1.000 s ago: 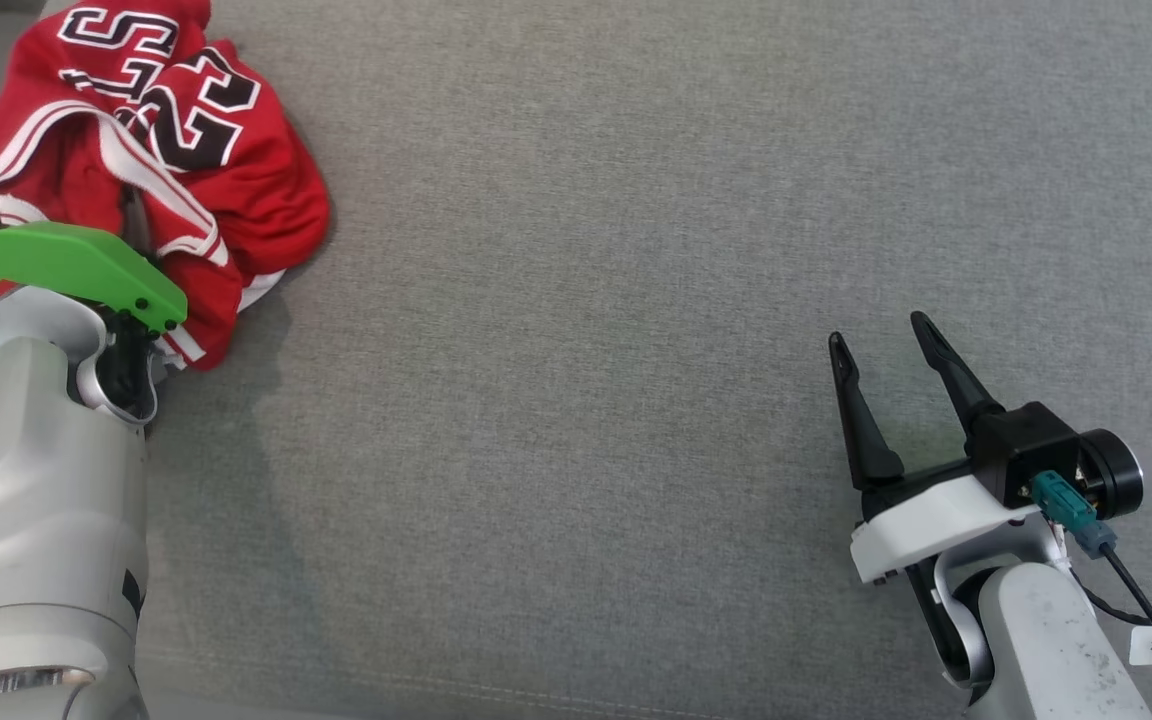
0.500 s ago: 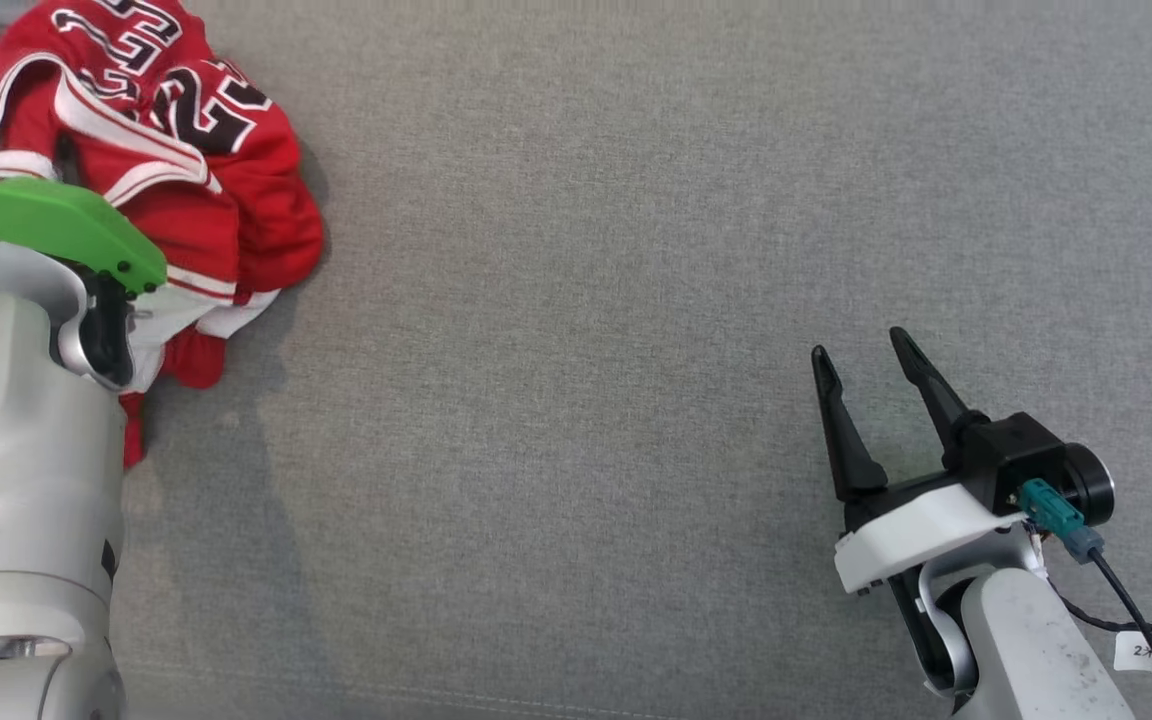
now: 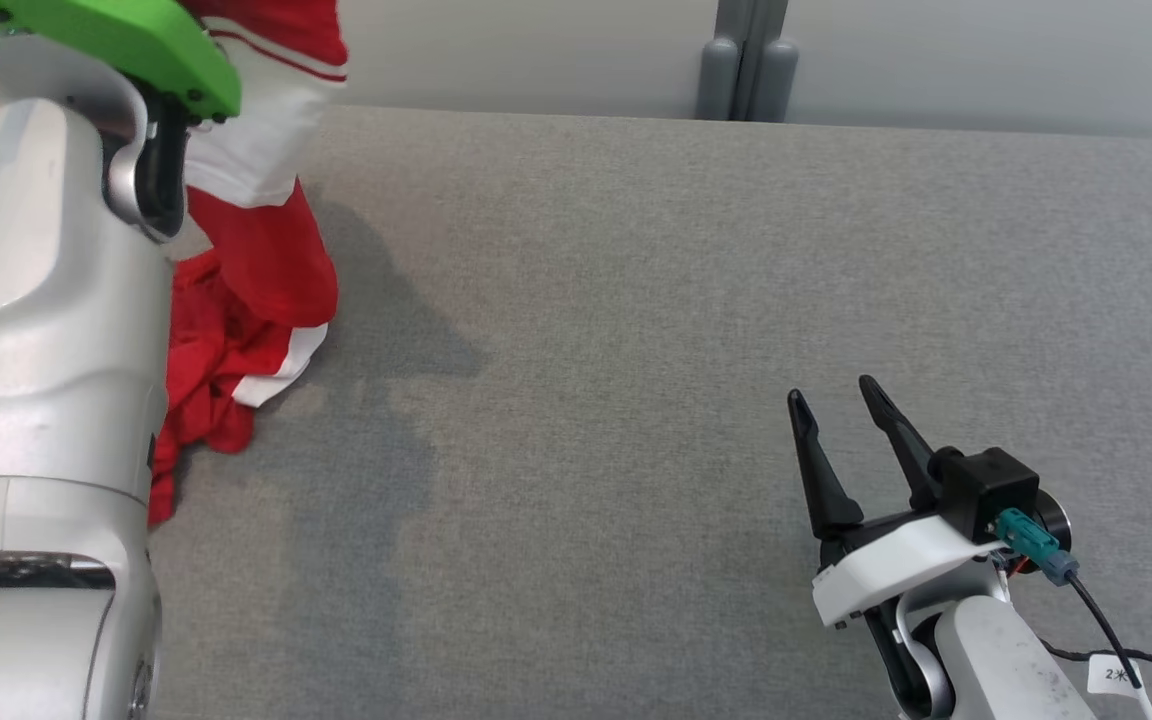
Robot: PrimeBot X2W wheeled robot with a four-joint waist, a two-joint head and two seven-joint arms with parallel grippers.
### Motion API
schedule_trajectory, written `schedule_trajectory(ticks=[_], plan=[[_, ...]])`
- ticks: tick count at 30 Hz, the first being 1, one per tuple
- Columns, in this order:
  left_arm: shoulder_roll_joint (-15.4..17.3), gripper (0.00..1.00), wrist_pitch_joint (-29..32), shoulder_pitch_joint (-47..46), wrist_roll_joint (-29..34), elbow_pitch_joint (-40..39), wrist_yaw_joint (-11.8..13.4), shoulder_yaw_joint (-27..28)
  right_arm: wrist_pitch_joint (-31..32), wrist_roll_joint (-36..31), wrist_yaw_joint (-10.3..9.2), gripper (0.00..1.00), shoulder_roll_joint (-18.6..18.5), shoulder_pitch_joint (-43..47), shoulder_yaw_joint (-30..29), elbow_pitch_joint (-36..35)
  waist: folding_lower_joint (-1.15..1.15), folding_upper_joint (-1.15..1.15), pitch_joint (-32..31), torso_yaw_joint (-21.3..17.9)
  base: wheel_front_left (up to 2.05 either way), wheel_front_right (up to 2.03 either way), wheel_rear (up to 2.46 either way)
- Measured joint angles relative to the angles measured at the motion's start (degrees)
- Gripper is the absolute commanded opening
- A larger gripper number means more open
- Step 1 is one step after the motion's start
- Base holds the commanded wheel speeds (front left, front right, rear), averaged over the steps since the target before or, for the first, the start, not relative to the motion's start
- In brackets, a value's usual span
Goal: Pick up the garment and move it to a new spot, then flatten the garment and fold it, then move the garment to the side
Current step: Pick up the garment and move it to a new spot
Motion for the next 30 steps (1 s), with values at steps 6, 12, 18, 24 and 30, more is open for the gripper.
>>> schedule_trajectory(ticks=[6, 12, 18, 24, 30], plan=[[-3.26, 0.00, 1.44, -0.85, -1.11, -6.26, -0.42, -4.21, -0.41, 0.19, 0.00, 1.00, 0.00, -0.13, 0.40, 0.36, 0.00, 0.00, -2.38, -4.28, 0.00, 0.00, 0.00], [-5.28, 0.00, 3.03, 0.24, -6.24, -15.97, -0.66, -12.82, -0.49, -0.13, 0.00, 1.00, -0.01, -0.90, 0.33, 0.18, 0.00, 0.00, -2.64, -9.86, 0.00, 0.00, 0.00], [-5.59, 0.00, 3.64, 2.99, -9.72, -21.45, -0.67, -19.11, -0.59, -0.31, 0.00, 1.00, -0.02, -1.84, -0.02, -0.22, 0.00, 0.00, -1.43, -15.27, 0.00, 0.00, 0.00], [-5.77, 0.00, 4.88, 9.02, -11.16, -19.18, -0.67, -23.85, -0.68, 0.18, 0.00, 1.00, -0.03, -2.16, -0.03, -0.38, 0.00, 0.00, 0.67, -19.64, 0.00, 0.00, 0.00], [-5.31, 0.08, 5.59, 16.70, -10.60, -9.92, 0.19, -26.33, -0.68, 0.32, 0.00, 1.00, -0.03, -2.62, -0.03, -0.67, 0.00, 0.00, 2.77, -22.19, 0.00, 0.00, 0.00]])
